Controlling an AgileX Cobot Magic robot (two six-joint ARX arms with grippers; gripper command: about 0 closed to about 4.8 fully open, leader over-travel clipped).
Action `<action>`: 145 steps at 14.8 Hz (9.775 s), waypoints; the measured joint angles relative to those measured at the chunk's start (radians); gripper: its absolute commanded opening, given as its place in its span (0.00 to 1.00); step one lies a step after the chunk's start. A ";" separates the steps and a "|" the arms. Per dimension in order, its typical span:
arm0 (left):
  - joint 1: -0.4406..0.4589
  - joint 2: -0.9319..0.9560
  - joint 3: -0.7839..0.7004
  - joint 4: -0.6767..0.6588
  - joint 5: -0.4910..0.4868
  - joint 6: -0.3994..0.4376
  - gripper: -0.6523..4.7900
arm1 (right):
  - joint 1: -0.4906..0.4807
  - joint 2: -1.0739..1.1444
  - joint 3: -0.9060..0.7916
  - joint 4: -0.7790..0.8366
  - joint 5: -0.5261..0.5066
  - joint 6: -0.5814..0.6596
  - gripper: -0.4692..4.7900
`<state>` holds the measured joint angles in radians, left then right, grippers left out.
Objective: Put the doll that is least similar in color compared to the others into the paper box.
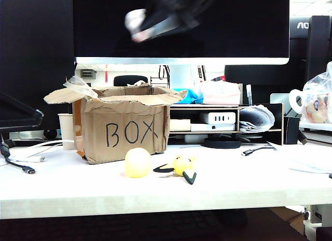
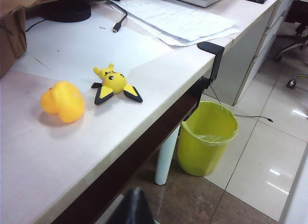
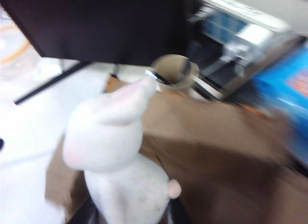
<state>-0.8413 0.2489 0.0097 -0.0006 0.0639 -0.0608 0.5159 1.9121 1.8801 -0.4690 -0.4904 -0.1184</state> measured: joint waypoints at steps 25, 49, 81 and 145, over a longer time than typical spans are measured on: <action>0.000 0.000 0.000 0.000 0.000 0.000 0.11 | 0.063 0.193 -0.001 0.014 0.090 0.040 0.63; 0.516 -0.095 0.000 -0.002 0.002 0.000 0.11 | 0.147 0.026 -0.001 -0.270 0.207 0.009 0.08; 0.837 -0.246 0.000 -0.020 0.003 0.000 0.11 | 0.284 -1.200 -1.081 -0.119 0.841 0.274 0.08; 0.835 -0.246 0.000 -0.021 0.003 0.000 0.11 | -0.443 -1.909 -1.868 0.478 0.442 0.174 0.10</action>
<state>-0.0063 0.0032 0.0097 -0.0219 0.0669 -0.0608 0.0734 0.0036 0.0120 0.0093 -0.0483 0.0551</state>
